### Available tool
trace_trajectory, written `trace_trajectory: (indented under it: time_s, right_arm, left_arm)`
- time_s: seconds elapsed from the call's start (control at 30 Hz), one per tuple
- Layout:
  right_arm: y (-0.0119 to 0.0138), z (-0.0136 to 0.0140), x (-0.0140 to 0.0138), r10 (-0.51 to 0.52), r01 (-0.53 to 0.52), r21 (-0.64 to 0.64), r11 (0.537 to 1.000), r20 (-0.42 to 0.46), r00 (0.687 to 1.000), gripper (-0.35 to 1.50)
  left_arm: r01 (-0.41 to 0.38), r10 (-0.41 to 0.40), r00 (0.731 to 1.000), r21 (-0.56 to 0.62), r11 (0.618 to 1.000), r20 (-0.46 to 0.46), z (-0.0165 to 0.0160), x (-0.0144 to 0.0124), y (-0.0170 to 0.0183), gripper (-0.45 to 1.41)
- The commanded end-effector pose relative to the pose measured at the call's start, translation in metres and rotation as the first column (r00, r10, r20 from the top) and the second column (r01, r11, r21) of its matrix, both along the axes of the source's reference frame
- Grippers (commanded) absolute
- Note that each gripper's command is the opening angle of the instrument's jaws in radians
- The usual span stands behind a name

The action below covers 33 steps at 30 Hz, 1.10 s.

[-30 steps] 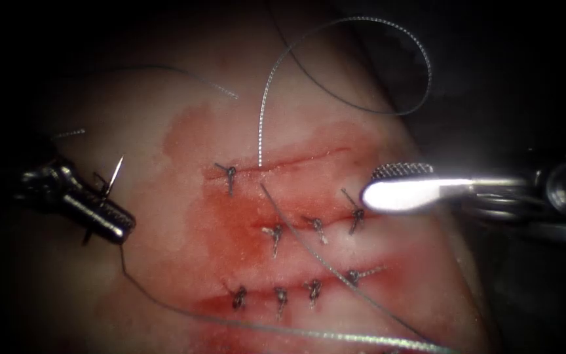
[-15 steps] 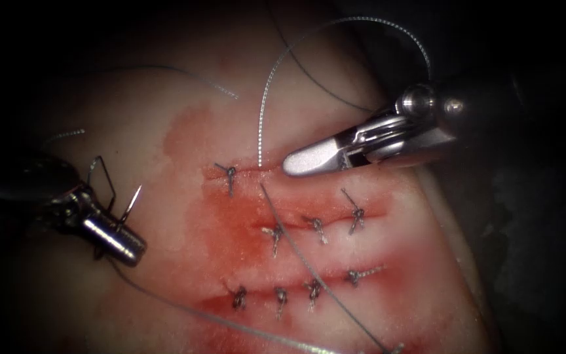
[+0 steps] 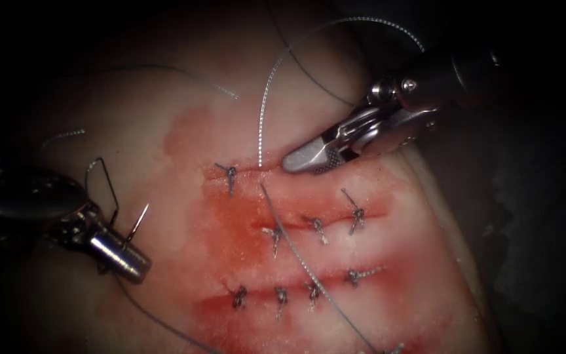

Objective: Wound Closure
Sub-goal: Pull the thread through the tissue using the right gripper, leaving only a short tail on the top half of the tissue

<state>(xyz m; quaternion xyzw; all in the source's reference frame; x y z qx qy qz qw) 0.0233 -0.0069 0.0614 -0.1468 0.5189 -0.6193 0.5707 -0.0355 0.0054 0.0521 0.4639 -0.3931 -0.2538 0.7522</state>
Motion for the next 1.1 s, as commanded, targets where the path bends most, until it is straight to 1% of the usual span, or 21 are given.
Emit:
trace_trajectory:
  time_s: [0.03,0.07,0.13,0.17,0.23,0.4,0.47,0.5,0.53,0.57,0.63,0.67,0.8,0.87,0.93,1.0,1.03,1.1]
  right_arm:
    - [-0.0005,0.0004,0.0015,-0.005,0.006,0.015,1.000,-0.015,1.000,0.74]
    - [-0.0008,0.0004,0.0020,-0.014,0.014,0.024,1.000,-0.031,0.999,0.74]
    - [-0.0010,0.0004,0.0023,-0.019,0.020,0.028,0.999,-0.036,0.999,0.74]
    - [-0.0012,0.0005,0.0028,-0.022,0.023,0.037,0.999,-0.041,0.999,0.68]
    - [-0.0014,0.0006,0.0035,-0.030,0.032,0.046,0.998,-0.049,0.998,0.63]
    - [-0.0019,0.0013,0.0049,-0.041,0.045,0.046,0.998,-0.069,0.997,0.63]
    - [-0.0022,0.0019,0.0051,-0.054,0.056,0.037,0.998,-0.075,0.996,0.63]
    - [-0.0024,0.0024,0.0051,-0.064,0.066,0.032,0.997,-0.080,0.995,0.54]
    - [-0.0024,0.0024,0.0051,-0.064,0.066,0.032,0.997,-0.080,0.995,0.54]
    - [-0.0025,0.0027,0.0050,-0.073,0.075,0.028,0.997,-0.075,0.995,0.31]
    - [-0.0023,0.0029,0.0048,-0.083,0.085,0.024,0.996,-0.064,0.994,-0.10]
    - [-0.0023,0.0029,0.0041,-0.094,0.096,0.022,0.995,-0.057,0.994,-0.35]
    - [-0.0027,0.0026,0.0027,-0.120,0.121,0.020,0.993,-0.036,0.992,-0.35]
    - [-0.0029,0.0022,0.0019,-0.128,0.128,0.010,0.992,-0.048,0.991,-0.35]
    - [-0.0028,0.0017,0.0010,-0.117,0.117,-0.003,0.993,-0.051,0.992,-0.35]
    - [-0.0028,0.0004,-0.0009,-0.106,0.105,-0.023,0.994,-0.053,0.993,-0.35]
    - [-0.0028,0.0004,-0.0009,-0.106,0.105,-0.023,0.994,-0.053,0.993,-0.35]
    - [-0.0031,-0.0002,-0.0020,-0.089,0.088,-0.032,0.996,-0.057,0.994,-0.35]
  left_arm:
    - [0.001,-0.001,1.000,-0.001,1.000,-0.003,0.0005,-0.0007,0.0005,-0.45]
    - [0.000,0.000,1.000,0.002,1.000,-0.009,0.0006,-0.0007,0.0004,-0.45]
    - [0.000,0.000,1.000,0.001,1.000,-0.008,0.0007,-0.0007,0.0004,-0.45]
    - [0.000,0.000,1.000,0.000,1.000,-0.008,0.0008,-0.0007,0.0003,-0.45]
    - [0.000,0.000,1.000,0.004,1.000,-0.010,0.0009,-0.0008,0.0003,-0.45]
    - [-0.004,0.004,1.000,0.006,1.000,-0.014,0.0010,-0.0009,0.0001,-0.45]
    - [-0.005,0.005,1.000,0.010,1.000,-0.016,0.0011,-0.0009,0.0000,-0.45]
    - [-0.006,0.006,1.000,0.010,1.000,-0.015,0.0011,-0.0009,0.0000,-0.45]
    - [-0.006,0.006,1.000,0.010,1.000,-0.015,0.0011,-0.0009,0.0000,-0.45]
    - [-0.007,0.007,1.000,0.014,1.000,-0.020,0.0011,-0.0009,-0.0001,-0.45]
    - [-0.008,0.008,1.000,0.014,1.000,-0.019,0.0011,-0.0009,-0.0001,-0.45]
    - [-0.007,0.007,1.000,0.018,1.000,-0.022,0.0011,-0.0010,-0.0001,-0.45]
    - [-0.009,0.009,1.000,0.021,1.000,-0.026,0.0012,-0.0011,-0.0003,-0.45]
    - [-0.012,0.013,1.000,0.021,1.000,-0.025,0.0013,-0.0011,-0.0004,-0.45]
    - [-0.015,0.015,1.000,0.019,1.000,-0.027,0.0013,-0.0012,-0.0005,-0.45]
    - [-0.019,0.020,0.999,0.016,1.000,-0.031,0.0014,-0.0012,-0.0006,-0.45]
    - [-0.019,0.020,0.999,0.016,1.000,-0.031,0.0014,-0.0012,-0.0006,-0.45]
    - [-0.020,0.021,0.999,0.020,1.000,-0.036,0.0015,-0.0013,-0.0007,-0.45]
